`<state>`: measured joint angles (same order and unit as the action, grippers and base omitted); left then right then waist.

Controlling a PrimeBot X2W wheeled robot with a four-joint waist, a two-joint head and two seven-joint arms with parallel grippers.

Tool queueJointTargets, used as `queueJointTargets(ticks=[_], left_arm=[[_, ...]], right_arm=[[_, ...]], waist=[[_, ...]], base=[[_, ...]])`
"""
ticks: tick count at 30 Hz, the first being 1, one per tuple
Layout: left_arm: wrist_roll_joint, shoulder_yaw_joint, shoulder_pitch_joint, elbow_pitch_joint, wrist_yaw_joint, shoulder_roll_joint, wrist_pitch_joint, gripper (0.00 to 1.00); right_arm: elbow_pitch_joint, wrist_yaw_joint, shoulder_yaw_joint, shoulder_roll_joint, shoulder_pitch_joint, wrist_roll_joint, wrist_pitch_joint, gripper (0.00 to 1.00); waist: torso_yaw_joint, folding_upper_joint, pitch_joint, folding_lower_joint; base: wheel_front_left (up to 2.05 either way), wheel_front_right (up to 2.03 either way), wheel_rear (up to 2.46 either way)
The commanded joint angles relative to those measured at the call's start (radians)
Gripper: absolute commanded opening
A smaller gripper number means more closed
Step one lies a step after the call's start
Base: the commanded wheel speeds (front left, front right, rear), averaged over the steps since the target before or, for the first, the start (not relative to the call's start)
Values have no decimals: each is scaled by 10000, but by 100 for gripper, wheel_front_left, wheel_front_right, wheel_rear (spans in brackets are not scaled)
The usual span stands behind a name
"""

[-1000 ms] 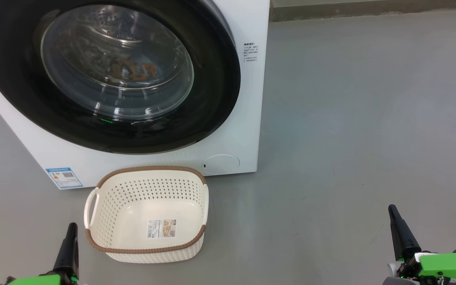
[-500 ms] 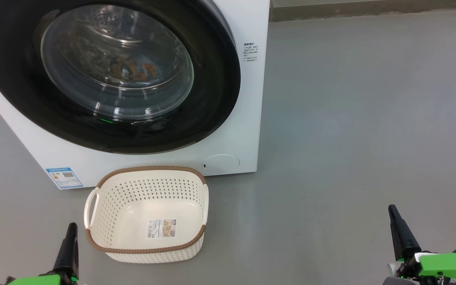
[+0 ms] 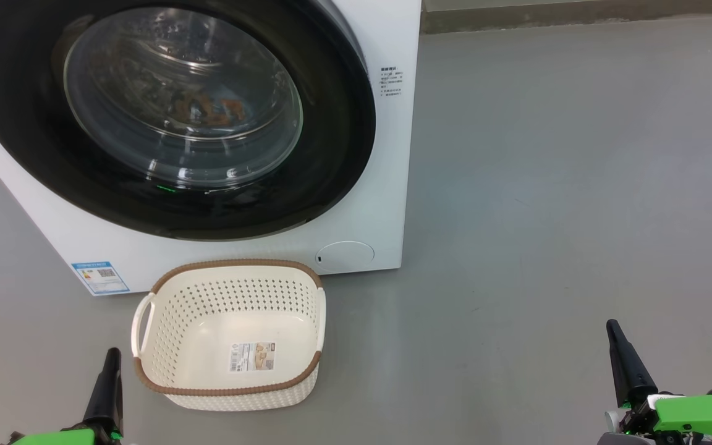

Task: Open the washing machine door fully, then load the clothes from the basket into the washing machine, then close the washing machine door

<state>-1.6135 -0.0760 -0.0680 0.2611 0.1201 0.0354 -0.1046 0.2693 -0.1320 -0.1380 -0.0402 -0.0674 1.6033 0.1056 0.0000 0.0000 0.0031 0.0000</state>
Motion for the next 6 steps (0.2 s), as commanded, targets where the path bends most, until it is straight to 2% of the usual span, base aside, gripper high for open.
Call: queueJointTargets(ticks=[1, 6], left_arm=[[24, -347, -397, -160, 106, 177, -62, 0], [27, -350, -398, -160, 106, 175, -64, 0]], right_arm=[[-246, 13, 242, -100, -406, 53, 77, 0], [-246, 13, 242, -100, -406, 53, 76, 0]], waist=[[0, 0, 0, 0], [0, 0, 0, 0]], base=[[0, 0, 0], [0, 0, 0]])
